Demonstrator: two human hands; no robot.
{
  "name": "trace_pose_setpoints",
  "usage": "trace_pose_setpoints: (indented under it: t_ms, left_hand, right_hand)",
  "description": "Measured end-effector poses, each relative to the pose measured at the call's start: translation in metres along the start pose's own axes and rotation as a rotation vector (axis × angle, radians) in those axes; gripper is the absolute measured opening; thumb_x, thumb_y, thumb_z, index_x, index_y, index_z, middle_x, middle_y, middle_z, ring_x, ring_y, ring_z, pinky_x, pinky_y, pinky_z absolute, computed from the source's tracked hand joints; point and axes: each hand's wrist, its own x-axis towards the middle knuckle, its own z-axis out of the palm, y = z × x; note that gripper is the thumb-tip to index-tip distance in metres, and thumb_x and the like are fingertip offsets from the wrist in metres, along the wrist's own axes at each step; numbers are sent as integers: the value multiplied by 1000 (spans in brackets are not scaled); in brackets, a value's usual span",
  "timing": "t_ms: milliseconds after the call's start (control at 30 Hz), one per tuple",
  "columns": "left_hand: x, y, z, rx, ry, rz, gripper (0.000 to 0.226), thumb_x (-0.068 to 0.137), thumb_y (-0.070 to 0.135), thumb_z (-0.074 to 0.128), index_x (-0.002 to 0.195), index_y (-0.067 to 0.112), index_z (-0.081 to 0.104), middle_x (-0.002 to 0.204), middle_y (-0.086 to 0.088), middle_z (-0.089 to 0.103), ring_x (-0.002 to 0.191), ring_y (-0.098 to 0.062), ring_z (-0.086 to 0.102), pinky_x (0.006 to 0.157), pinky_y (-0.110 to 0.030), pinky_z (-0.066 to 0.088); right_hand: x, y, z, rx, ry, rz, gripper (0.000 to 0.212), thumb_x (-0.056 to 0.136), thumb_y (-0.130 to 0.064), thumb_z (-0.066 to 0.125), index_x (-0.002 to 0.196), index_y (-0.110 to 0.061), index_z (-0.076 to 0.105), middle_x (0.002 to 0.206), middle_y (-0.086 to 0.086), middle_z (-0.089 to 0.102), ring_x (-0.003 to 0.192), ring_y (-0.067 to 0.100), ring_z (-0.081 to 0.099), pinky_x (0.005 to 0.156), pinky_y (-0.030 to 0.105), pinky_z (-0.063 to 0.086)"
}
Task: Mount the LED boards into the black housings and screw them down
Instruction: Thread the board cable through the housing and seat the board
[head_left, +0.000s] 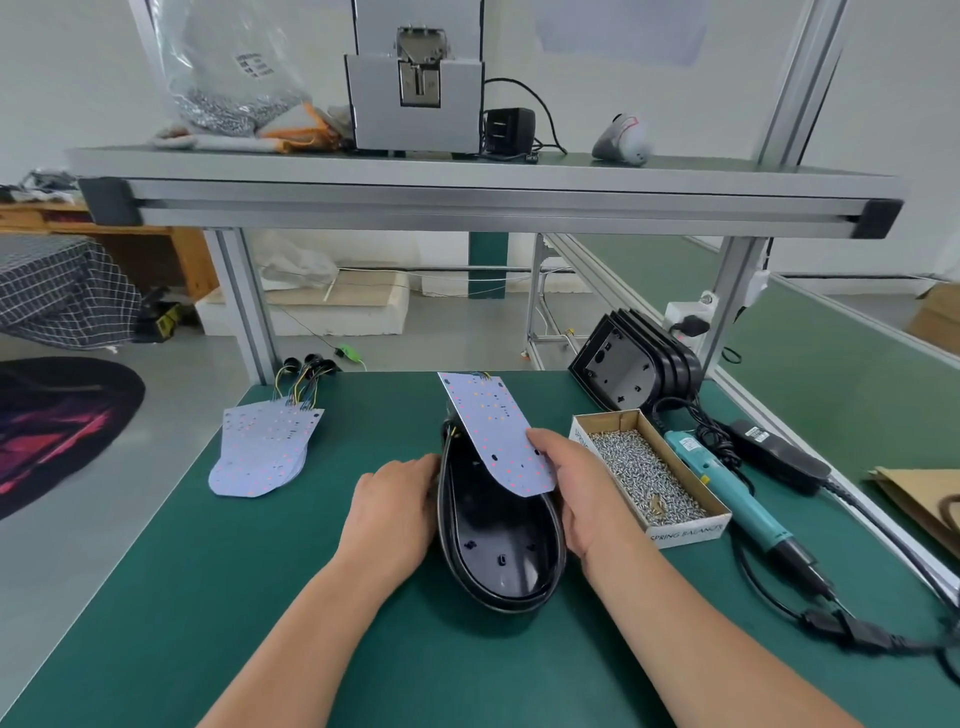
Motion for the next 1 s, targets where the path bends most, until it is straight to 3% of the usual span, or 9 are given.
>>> trace_pose_setpoints:
  t_ms: [100, 167, 267, 367, 467, 567, 700, 867, 1000]
  left_hand:
    - [-2, -1, -1, -65, 37, 23, 12, 103, 19, 45, 103, 26, 54, 76, -1, 65, 76, -36, 57, 67, -43, 47]
    - [-1, -1, -6, -158, -43, -20, 22, 105, 16, 46, 118, 32, 54, 94, 3, 74, 88, -30, 63, 79, -42, 53]
    - [1, 2, -12, -233, -147, -38, 26, 93, 12, 38, 96, 21, 62, 93, 3, 70, 94, -25, 61, 95, -40, 49]
    - [2, 7, -17, -155, -265, -48, 25, 74, 21, 31, 78, 6, 51, 89, -14, 57, 93, -34, 54, 99, -41, 43]
    - [-3, 2, -20, -422, -336, -60, 44, 76, 40, 42, 89, 3, 60, 98, -13, 56, 99, -27, 56, 98, -44, 45]
    - [-13, 0, -26, -724, -440, -116, 59, 79, 68, 53, 94, 12, 64, 98, 5, 56, 96, -10, 55, 97, -36, 44]
    - [-11, 1, -28, -751, -518, -68, 64, 78, 69, 66, 103, 11, 74, 110, -6, 52, 107, -16, 55, 103, -34, 42]
    - [-11, 6, -29, -770, -474, -108, 41, 71, 56, 73, 64, 17, 67, 96, 0, 48, 92, -14, 50, 88, -34, 36]
    - [-9, 11, -23, -717, -403, -178, 36, 68, 46, 63, 57, 15, 48, 82, 9, 44, 70, -11, 40, 68, -33, 30]
  right_hand:
    - [1, -2, -3, 33, 4, 5, 29, 97, -26, 65, 85, -7, 84, 95, 21, 78, 70, 31, 75, 65, 34, 61]
    - [2, -3, -5, 39, 19, 8, 26, 97, -26, 65, 91, -6, 81, 94, 21, 78, 68, 31, 74, 61, 33, 60]
    - [3, -3, -7, 28, 42, -4, 25, 97, -24, 64, 99, -3, 77, 92, 21, 78, 67, 30, 74, 58, 31, 58]
    - [5, -2, -8, 10, 49, -5, 25, 97, -25, 64, 98, -3, 77, 91, 20, 78, 66, 29, 74, 59, 31, 58]
    - [6, -3, -10, -14, 61, -21, 27, 97, -25, 63, 101, -2, 78, 92, 20, 77, 68, 30, 73, 66, 33, 56]
    - [7, -4, -11, -15, 71, -42, 28, 97, -22, 62, 99, -1, 79, 93, 22, 77, 71, 32, 72, 73, 38, 54]
    - [5, -4, -10, -30, 83, -67, 26, 97, -21, 60, 93, -3, 78, 90, 20, 76, 68, 30, 71, 69, 35, 53]
    - [1, -4, -3, -162, 129, -207, 9, 87, -23, 62, 84, -15, 59, 78, 11, 52, 70, 22, 47, 67, 34, 35]
    - [2, -2, -3, -290, 148, -369, 37, 94, -14, 58, 71, -20, 30, 73, 6, 32, 65, 18, 30, 51, 26, 25]
